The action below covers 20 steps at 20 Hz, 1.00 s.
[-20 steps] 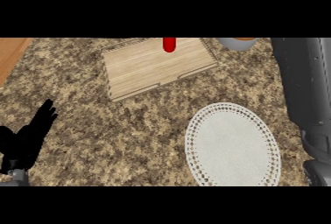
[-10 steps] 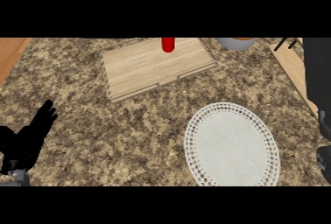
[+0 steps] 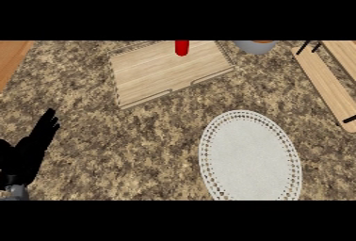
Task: Pick the eggplant from the placemat and place it in the tiered shelf
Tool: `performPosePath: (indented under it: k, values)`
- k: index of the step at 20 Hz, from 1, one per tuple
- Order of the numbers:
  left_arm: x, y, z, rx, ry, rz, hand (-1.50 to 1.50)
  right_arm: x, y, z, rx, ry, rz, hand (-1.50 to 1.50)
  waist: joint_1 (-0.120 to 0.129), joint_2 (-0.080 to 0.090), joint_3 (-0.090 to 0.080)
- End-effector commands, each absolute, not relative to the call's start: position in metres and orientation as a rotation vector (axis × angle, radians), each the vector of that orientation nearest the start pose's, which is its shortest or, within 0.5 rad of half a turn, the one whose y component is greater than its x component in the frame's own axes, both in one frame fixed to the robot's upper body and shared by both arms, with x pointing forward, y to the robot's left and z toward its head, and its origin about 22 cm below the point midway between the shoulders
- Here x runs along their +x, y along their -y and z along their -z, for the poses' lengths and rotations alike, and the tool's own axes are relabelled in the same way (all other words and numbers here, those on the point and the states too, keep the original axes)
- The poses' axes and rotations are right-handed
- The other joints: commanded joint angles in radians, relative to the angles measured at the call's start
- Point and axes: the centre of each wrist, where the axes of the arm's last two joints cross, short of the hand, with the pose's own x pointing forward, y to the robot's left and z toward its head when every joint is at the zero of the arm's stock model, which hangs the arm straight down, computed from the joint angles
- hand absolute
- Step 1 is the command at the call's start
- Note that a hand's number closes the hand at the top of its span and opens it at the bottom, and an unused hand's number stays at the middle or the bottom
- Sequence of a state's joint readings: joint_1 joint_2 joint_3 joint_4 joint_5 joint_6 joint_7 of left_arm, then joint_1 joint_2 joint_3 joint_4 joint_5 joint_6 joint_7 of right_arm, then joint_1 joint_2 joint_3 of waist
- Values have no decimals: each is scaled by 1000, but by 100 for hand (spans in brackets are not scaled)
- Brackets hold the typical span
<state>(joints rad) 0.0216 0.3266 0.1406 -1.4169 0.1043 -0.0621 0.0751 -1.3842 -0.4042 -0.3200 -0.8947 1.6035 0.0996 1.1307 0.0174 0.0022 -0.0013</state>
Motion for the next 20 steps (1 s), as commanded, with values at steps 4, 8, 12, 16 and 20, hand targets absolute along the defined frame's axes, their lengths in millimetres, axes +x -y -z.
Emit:
performPosePath:
  k: [4,8,12,16,20]
  values:
    - [228,-349,13,257,1334,47,0,434,271,-360,-1814,591,191,150,-7,2,1]
    - [240,-347,-2,225,1344,42,0,438,278,-361,-1797,564,191,150,0,3,1]
    - [226,-335,6,237,1342,58,0,433,311,-362,-1784,547,238,150,7,3,1]
    - [238,-358,-8,264,1331,49,0,427,335,-349,-1747,607,304,150,-3,2,2]
    - [230,-348,-7,242,1337,62,0,428,367,-318,-1726,529,300,150,7,4,2]
